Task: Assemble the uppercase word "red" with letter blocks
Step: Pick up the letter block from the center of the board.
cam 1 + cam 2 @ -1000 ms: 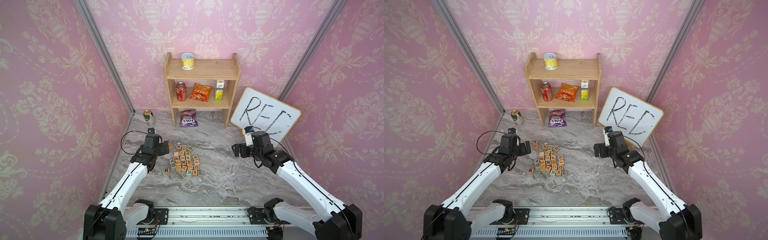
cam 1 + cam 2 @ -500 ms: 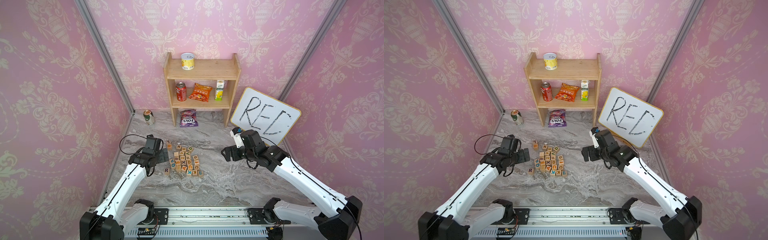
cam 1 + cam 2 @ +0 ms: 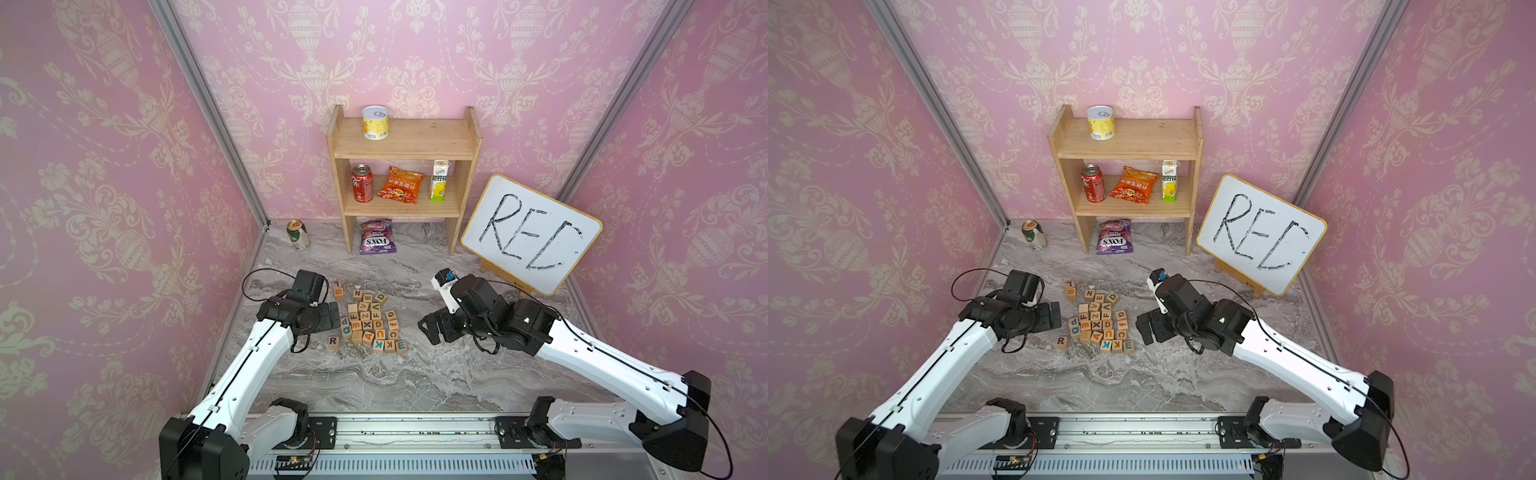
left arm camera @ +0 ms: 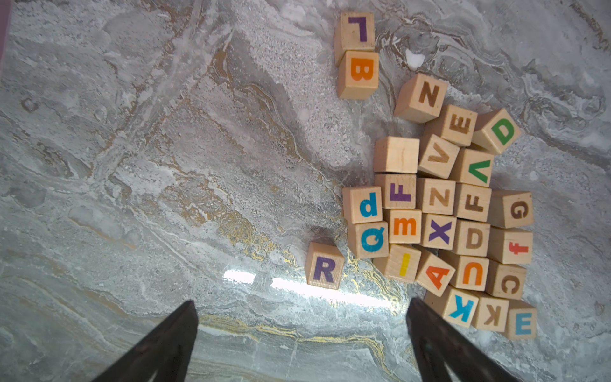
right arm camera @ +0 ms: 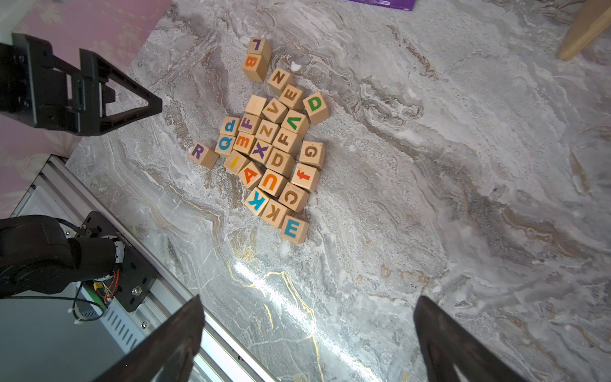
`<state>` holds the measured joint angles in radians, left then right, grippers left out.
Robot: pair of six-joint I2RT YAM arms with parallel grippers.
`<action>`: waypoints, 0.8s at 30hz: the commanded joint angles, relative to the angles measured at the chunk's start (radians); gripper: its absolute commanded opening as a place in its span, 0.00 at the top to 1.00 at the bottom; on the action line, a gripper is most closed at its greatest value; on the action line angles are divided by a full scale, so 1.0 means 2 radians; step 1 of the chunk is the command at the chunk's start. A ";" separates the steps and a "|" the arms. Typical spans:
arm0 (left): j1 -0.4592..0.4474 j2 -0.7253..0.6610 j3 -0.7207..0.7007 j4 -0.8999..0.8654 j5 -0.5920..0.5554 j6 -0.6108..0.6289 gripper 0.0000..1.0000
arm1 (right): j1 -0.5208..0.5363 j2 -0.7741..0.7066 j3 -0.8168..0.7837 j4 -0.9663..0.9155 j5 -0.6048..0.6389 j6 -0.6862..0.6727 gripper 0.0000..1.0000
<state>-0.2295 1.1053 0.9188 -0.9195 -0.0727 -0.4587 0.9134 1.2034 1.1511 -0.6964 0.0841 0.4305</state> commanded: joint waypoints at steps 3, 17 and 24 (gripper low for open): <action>-0.006 0.015 0.011 -0.035 0.035 -0.017 0.13 | 0.029 0.016 0.028 -0.010 0.030 0.023 0.00; -0.012 0.060 -0.021 0.002 0.061 -0.056 0.23 | 0.033 0.034 0.037 -0.006 0.042 0.011 0.00; -0.012 0.055 -0.057 0.047 0.056 -0.079 0.34 | 0.034 0.042 0.034 -0.001 0.049 0.015 0.00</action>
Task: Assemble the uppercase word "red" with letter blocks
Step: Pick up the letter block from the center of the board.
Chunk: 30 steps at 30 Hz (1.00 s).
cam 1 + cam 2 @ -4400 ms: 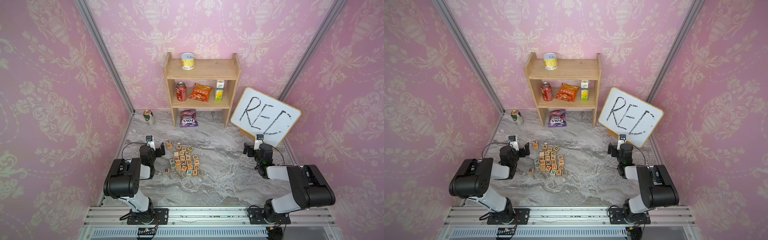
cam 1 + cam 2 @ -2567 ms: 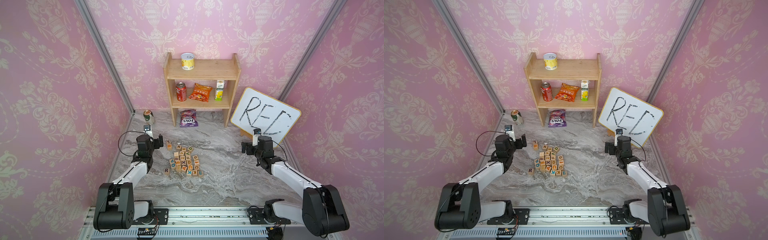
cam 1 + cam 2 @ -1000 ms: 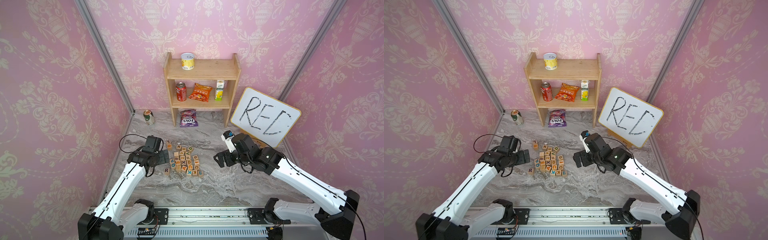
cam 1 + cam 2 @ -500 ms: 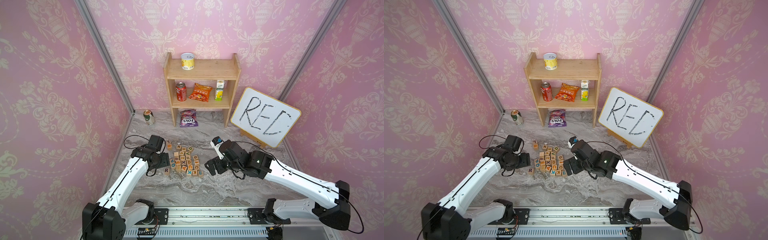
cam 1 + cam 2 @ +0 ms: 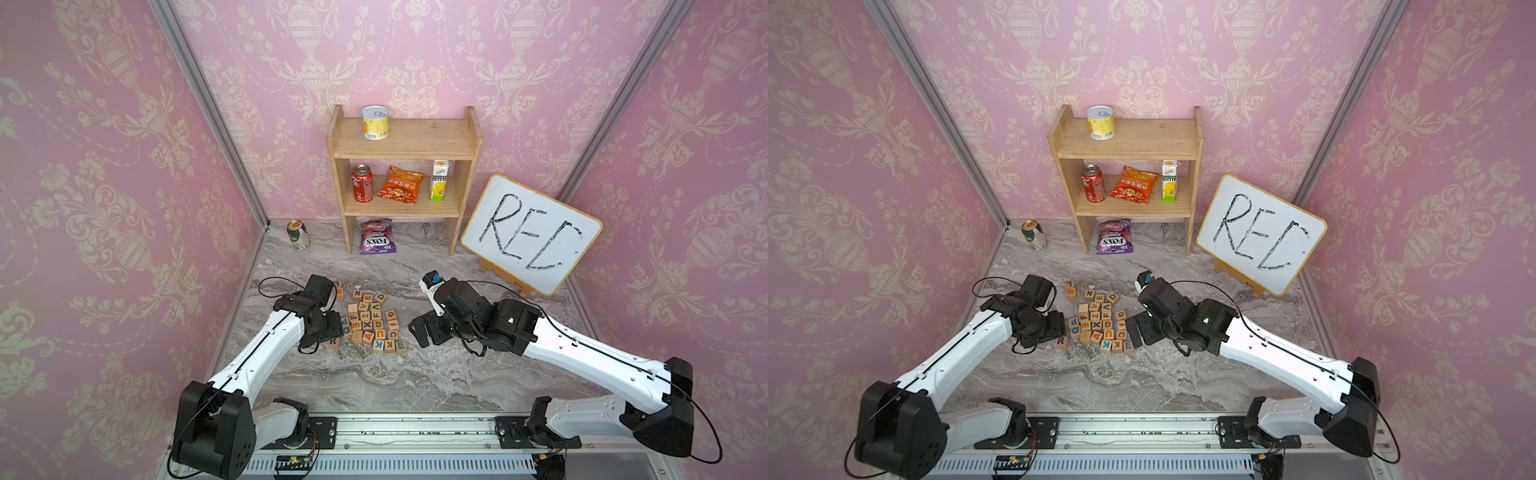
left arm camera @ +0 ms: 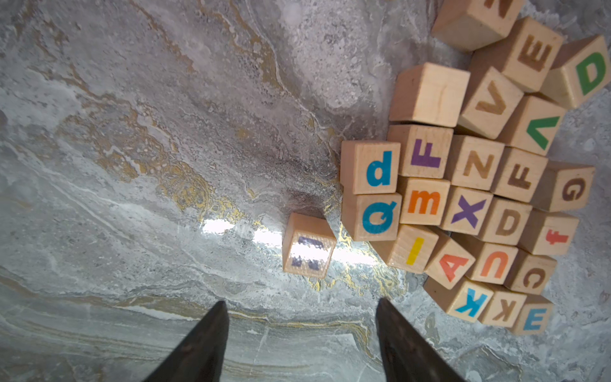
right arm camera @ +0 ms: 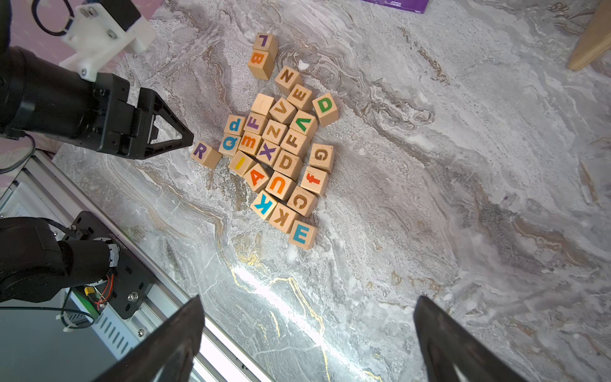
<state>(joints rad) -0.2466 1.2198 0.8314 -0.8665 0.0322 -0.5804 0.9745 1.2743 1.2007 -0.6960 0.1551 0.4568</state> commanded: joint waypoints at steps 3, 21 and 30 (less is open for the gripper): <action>-0.003 0.009 -0.024 0.030 -0.002 -0.020 0.33 | 0.003 0.010 0.009 0.001 0.016 0.001 0.00; -0.004 0.093 -0.038 0.089 0.005 -0.013 0.38 | 0.003 0.049 0.033 -0.007 0.041 -0.012 0.00; -0.004 0.120 -0.036 0.100 0.008 0.000 0.48 | 0.002 0.058 0.033 -0.006 0.048 -0.014 0.00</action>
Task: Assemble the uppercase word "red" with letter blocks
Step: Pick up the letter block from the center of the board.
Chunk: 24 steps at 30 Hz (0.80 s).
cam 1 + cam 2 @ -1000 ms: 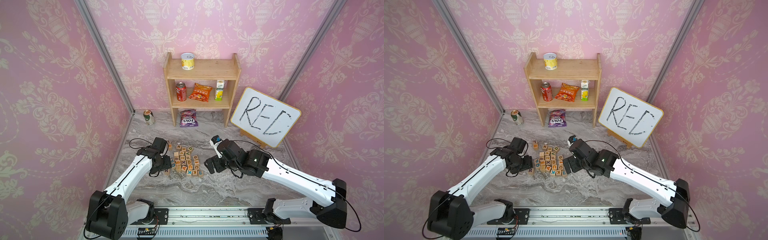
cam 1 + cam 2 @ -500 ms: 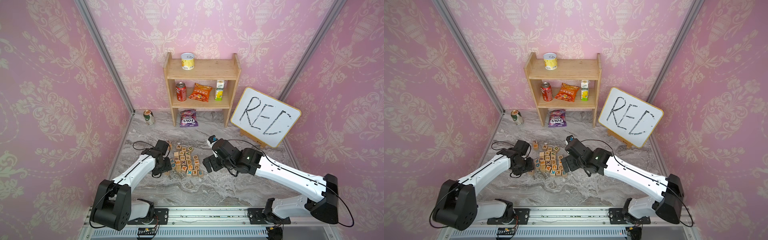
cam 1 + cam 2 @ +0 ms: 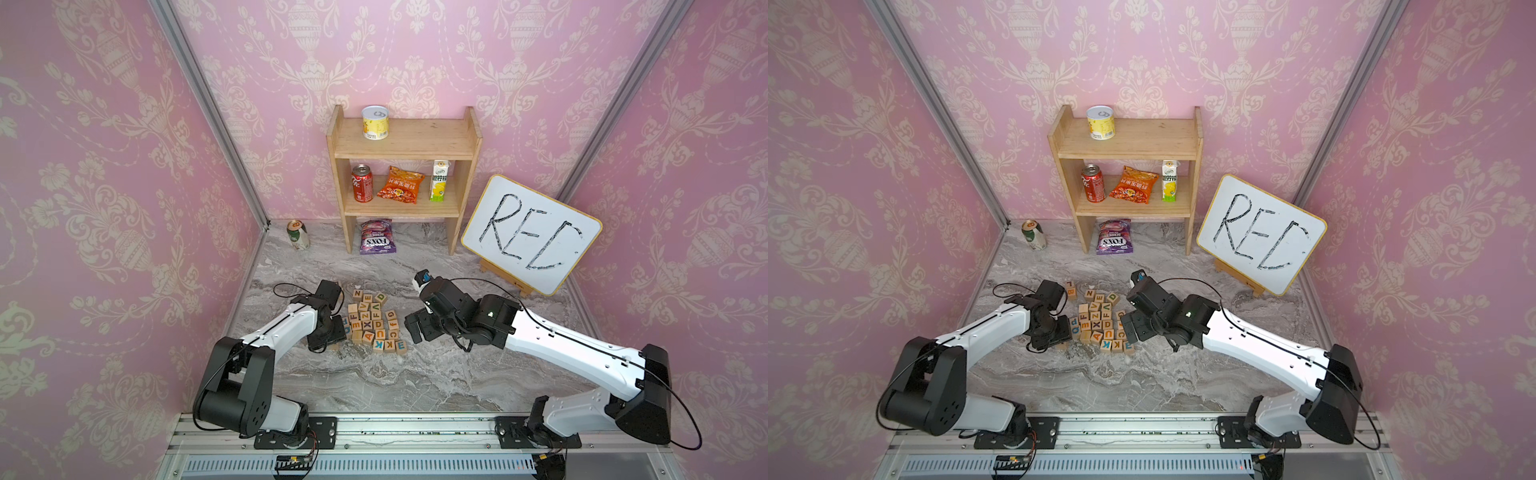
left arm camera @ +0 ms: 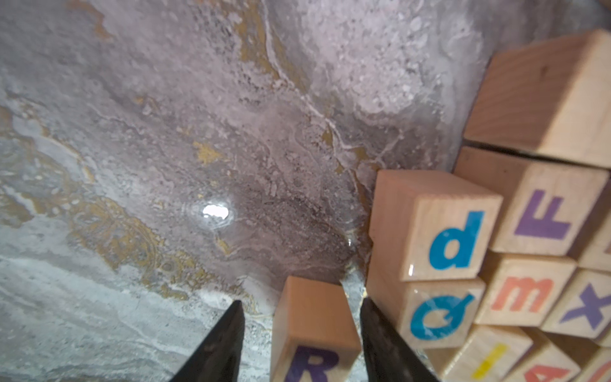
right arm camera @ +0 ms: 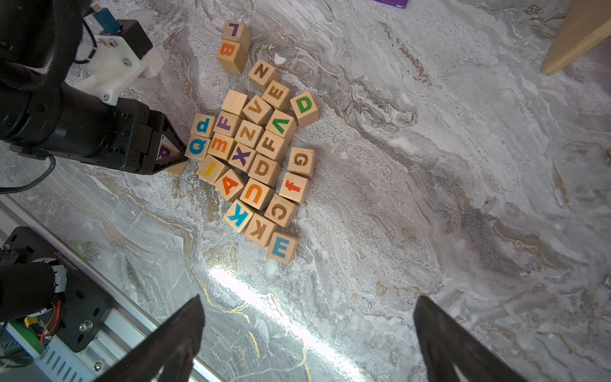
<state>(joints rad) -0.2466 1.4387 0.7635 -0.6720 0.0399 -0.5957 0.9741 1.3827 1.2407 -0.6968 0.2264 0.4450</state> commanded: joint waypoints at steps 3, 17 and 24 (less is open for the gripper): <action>-0.004 0.017 -0.002 0.007 0.007 0.008 0.58 | 0.002 0.006 0.015 -0.007 0.017 -0.009 0.00; -0.004 0.008 0.025 -0.037 -0.011 0.028 0.87 | -0.005 0.007 0.014 -0.005 0.017 -0.012 0.00; -0.006 -0.010 0.060 -0.082 -0.024 0.035 0.99 | -0.008 0.007 0.014 -0.004 0.009 -0.016 0.00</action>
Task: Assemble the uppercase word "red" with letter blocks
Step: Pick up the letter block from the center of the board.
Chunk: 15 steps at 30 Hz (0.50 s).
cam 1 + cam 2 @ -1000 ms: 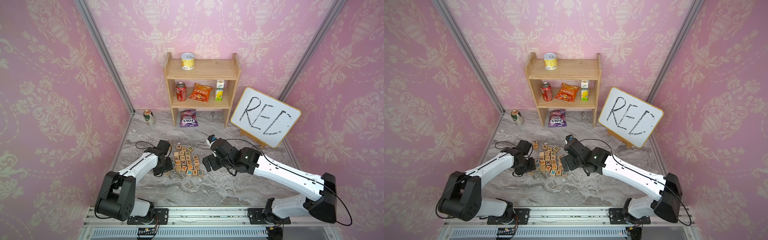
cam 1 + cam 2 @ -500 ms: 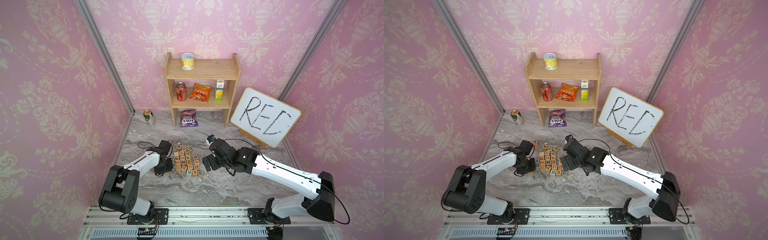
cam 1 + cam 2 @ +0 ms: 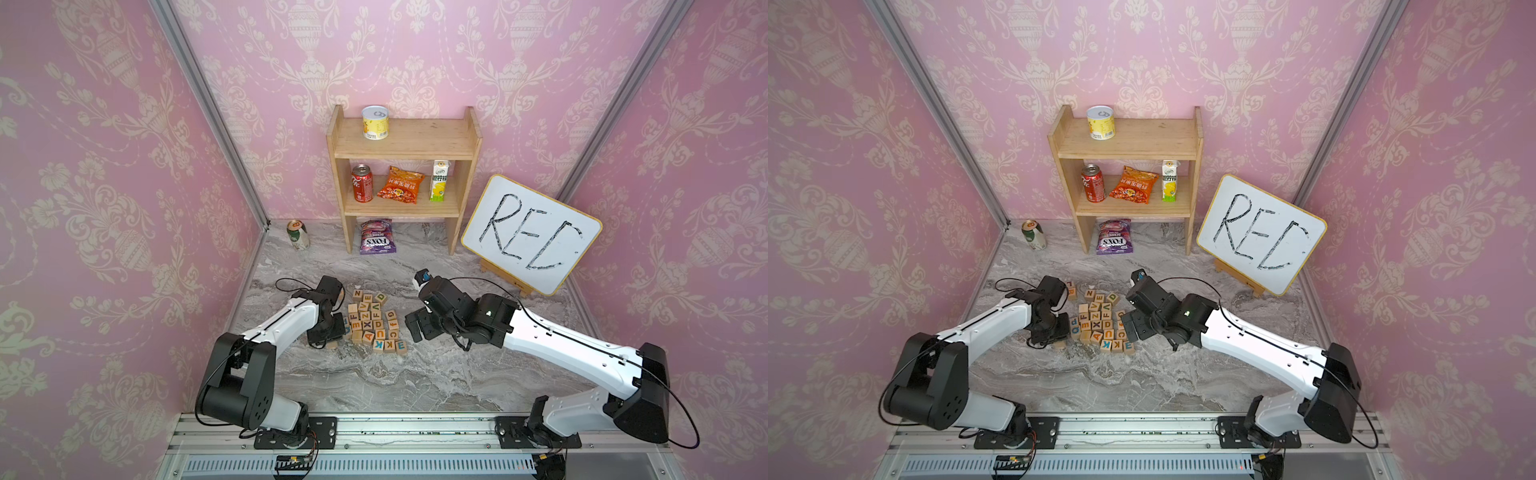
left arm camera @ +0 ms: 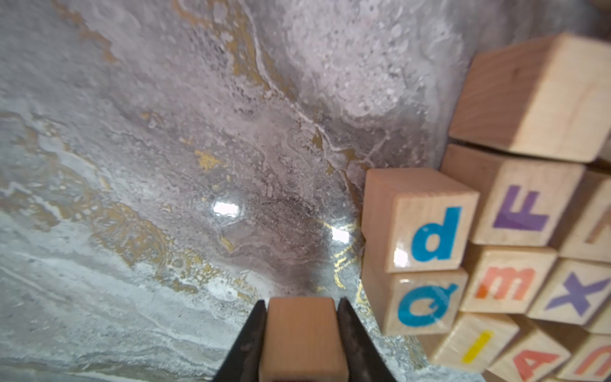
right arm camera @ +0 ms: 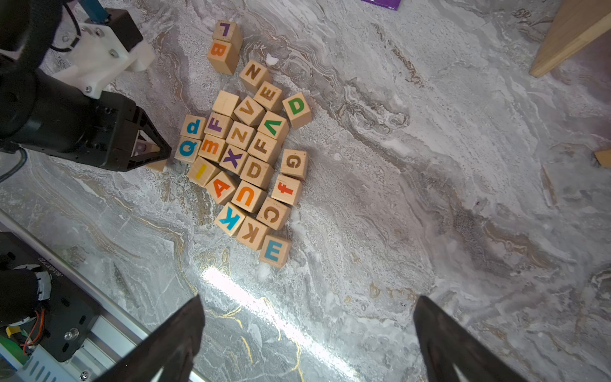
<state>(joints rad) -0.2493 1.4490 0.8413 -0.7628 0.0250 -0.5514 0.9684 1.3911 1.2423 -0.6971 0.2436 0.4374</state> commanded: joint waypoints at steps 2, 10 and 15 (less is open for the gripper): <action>-0.006 -0.019 0.032 -0.046 -0.017 0.011 1.00 | -0.005 0.002 0.013 -0.004 -0.004 -0.014 0.00; -0.026 -0.010 0.093 -0.078 -0.017 0.004 1.00 | -0.017 0.003 0.025 -0.011 -0.029 -0.024 0.00; -0.045 0.009 0.139 -0.092 -0.021 0.001 1.00 | -0.029 0.007 0.044 -0.020 -0.043 -0.036 0.00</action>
<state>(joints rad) -0.3202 1.4410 1.0695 -0.8936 0.0116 -0.5480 0.9230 1.3911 1.2934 -0.7048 0.1837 0.3954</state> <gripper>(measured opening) 0.336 0.998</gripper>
